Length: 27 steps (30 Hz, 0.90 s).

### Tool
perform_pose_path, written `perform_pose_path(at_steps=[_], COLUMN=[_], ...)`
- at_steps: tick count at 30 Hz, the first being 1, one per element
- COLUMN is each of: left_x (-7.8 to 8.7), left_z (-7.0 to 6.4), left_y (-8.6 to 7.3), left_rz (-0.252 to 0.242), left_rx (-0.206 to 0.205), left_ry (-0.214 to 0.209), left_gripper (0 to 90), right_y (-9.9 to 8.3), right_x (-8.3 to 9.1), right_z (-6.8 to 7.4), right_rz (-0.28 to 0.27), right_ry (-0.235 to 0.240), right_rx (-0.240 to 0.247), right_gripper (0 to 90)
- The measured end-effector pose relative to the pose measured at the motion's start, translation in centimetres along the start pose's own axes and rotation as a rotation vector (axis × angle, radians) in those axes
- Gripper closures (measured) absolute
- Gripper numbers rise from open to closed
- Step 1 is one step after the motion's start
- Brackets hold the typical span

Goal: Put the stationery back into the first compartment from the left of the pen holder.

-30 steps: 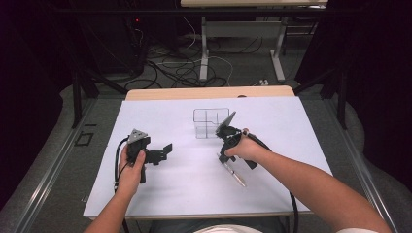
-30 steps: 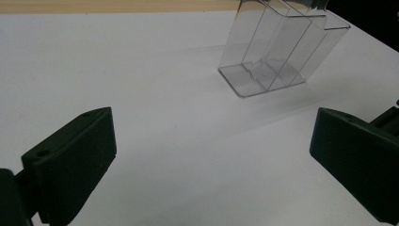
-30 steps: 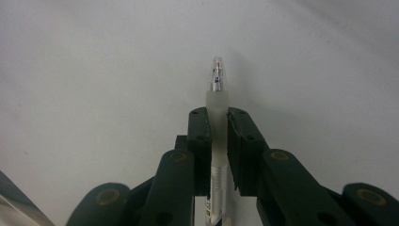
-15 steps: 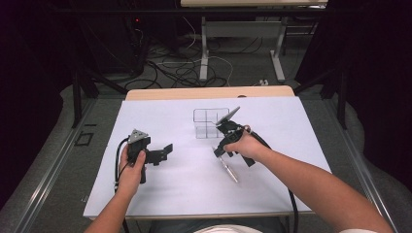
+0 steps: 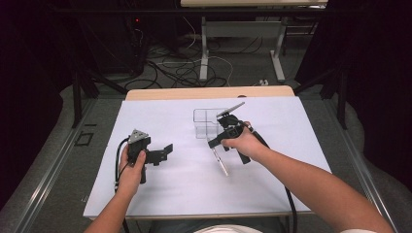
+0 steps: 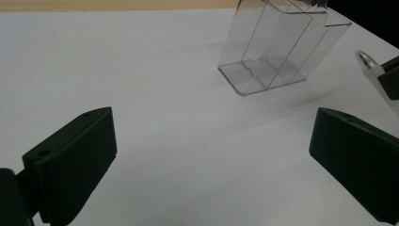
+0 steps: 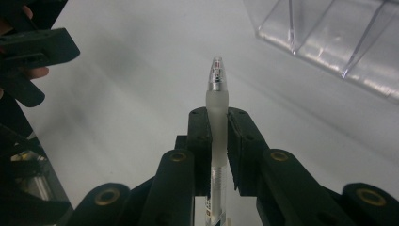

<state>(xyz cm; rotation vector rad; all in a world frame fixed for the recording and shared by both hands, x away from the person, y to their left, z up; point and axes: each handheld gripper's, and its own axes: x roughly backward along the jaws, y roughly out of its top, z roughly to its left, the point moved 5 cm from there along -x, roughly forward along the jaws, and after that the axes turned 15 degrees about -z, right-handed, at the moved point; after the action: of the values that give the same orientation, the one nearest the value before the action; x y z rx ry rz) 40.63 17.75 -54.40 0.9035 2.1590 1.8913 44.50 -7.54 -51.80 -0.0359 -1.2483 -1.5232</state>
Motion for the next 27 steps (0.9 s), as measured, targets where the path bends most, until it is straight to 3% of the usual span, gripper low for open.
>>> perform_pose_path(at_steps=[9,12,27], left_x=[0.0,0.0,-0.4], left_z=[0.0,0.0,-0.1], left_y=[0.0,0.0,-0.1], left_rz=[-0.001,-0.003,-0.006], left_rx=[-0.001,-0.001,0.003], left_ry=[0.001,0.001,-0.003], left_gripper=[1.3,1.3,1.4], right_y=[2.1,3.1,6.4], right_x=[1.4,1.9,3.3], right_z=[0.5,0.8,2.0], right_rz=[-0.135,-0.209,-0.352], right_ry=[-0.008,-0.017,-0.048], right_rx=[0.068,0.069,0.127], right_gripper=[80.4,80.5,80.4])
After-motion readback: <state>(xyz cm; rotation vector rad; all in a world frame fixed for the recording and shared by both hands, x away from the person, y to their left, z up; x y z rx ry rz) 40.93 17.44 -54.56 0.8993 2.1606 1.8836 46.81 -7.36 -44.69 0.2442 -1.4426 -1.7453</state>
